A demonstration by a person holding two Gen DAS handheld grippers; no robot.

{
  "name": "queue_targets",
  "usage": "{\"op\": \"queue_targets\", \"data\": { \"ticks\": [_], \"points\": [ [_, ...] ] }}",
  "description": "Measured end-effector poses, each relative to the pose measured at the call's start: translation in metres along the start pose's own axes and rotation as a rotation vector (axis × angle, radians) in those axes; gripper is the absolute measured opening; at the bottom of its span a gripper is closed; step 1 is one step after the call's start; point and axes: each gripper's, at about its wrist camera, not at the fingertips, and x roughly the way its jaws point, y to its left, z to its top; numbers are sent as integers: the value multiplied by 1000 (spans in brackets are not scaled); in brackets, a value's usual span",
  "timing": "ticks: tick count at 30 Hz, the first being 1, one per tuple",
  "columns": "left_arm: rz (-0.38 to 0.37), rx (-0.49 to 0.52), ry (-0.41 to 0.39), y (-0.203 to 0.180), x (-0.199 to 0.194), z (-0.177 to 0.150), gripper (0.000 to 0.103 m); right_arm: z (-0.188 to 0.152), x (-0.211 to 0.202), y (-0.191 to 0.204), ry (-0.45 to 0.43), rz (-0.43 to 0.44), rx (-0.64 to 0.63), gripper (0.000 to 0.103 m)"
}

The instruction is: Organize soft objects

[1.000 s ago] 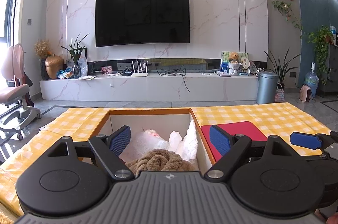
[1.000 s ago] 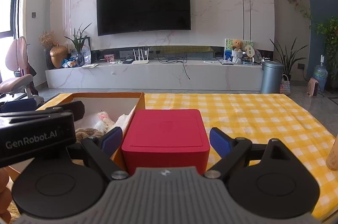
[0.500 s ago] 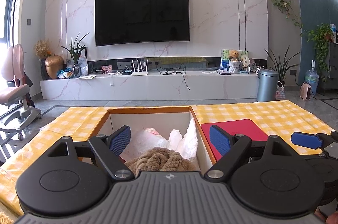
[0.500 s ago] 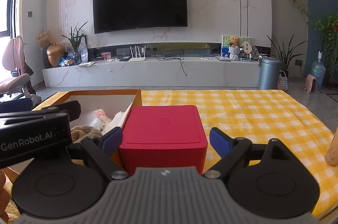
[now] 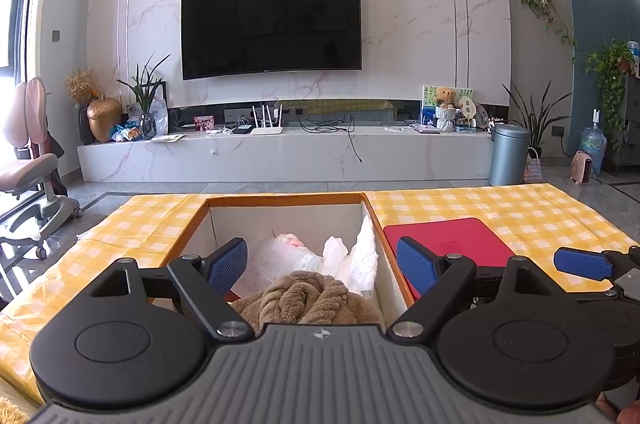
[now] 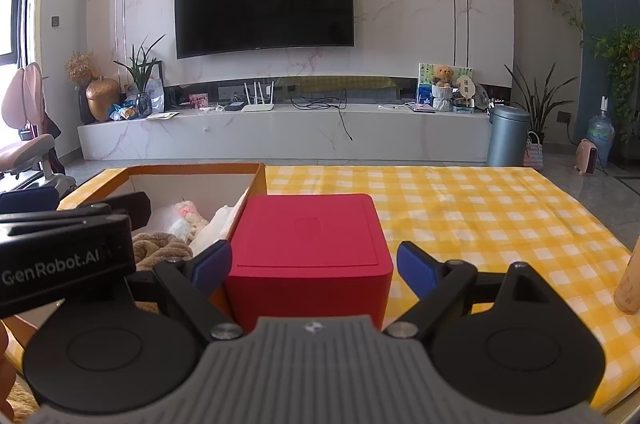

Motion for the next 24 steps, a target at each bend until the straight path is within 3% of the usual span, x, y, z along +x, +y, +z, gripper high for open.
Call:
{"op": "queue_targets", "data": {
  "ticks": [24],
  "points": [
    [-3,-12,43,2,5,-1,99,-4,6,3,32,-10,1,88]
  ]
}}
